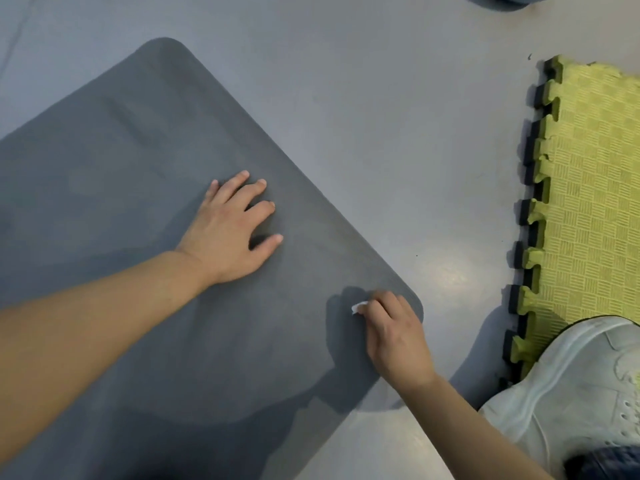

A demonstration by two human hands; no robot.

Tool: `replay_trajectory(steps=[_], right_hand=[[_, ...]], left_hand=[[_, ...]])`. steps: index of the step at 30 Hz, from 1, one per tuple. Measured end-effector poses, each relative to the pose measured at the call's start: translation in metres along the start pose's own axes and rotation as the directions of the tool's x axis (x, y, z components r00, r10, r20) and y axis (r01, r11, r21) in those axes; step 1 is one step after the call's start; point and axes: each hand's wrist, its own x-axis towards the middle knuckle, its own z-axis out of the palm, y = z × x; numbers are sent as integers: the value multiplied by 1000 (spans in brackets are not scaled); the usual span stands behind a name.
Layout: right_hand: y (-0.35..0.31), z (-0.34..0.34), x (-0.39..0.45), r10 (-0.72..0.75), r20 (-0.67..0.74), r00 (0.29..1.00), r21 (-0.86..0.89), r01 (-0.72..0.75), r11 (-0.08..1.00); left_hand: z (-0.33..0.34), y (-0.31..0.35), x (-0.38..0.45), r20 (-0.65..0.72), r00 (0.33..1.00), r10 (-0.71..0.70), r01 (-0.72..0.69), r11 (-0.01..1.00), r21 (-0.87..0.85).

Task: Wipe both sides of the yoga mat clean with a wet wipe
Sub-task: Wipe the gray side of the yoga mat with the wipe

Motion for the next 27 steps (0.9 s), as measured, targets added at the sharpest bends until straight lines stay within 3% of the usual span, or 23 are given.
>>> replay_trajectory(steps=[2,5,10,14,18,27], right_hand=[[-10,7,26,11,-53,999,15,-10,1000],[-29,13,83,-36,-104,994,67,43,997],[-32,12,129,-149,-81,986,39,152,988],[13,-1,50,-51,-89,995,29,54,998],[32,-9,7,18,-102,995,1,-18,1000],[-37,19,133,-61,-175,983,95,79,992]], left_hand=[[-5,18,2,155,980,-121,125,992,-13],[-10,30,8,301,937,-175,159,984,76],[-16,39,24,325,922,-211,147,966,212],[-21,42,31,339,914,-226,134,952,274],[-24,46,35,397,888,-230,150,963,224],[-17,53,33,537,794,-284,213,958,191]])
